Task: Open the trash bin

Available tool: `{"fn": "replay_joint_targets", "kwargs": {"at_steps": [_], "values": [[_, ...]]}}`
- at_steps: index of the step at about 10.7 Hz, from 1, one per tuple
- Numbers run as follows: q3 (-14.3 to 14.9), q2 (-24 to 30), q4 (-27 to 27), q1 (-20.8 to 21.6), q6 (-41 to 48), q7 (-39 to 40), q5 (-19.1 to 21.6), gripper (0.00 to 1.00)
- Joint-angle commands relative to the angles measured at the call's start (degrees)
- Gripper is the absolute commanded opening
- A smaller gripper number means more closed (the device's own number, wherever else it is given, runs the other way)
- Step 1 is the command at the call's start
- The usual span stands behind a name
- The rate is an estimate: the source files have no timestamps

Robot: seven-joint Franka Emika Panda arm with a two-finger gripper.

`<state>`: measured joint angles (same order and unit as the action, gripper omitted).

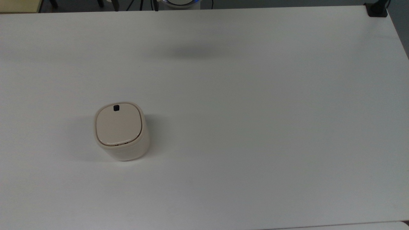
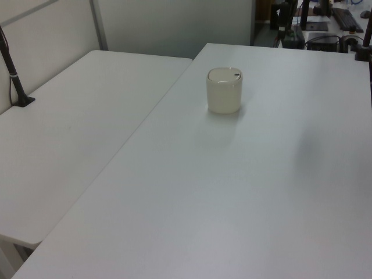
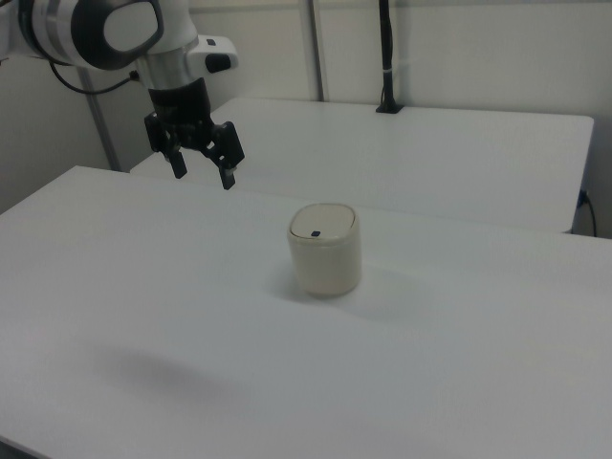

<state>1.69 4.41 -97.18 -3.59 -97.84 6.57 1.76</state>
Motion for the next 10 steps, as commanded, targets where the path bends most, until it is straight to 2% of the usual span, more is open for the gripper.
{"fn": "replay_joint_targets", "kwargs": {"at_steps": [1,5,6,7,8,9,10], "values": [[0.33,-1.32,-0.99,0.42,-4.61,0.99,-0.71,1.00],[0.33,-4.57,-0.99,-0.37,-12.88,0.99,-0.71,1.00],[0.33,-5.71,-0.99,-0.37,-15.43,0.90,-0.71,0.92],[0.33,-7.03,-0.99,-0.37,-18.85,-0.75,-0.62,0.87],[0.33,-8.52,-0.99,-0.28,-22.97,-5.73,-0.79,0.80],[0.33,-10.19,-0.90,-0.19,-26.58,-9.87,-1.32,0.70],[0.33,-10.90,-0.90,-0.11,-29.31,-12.35,-2.45,0.54]]}}
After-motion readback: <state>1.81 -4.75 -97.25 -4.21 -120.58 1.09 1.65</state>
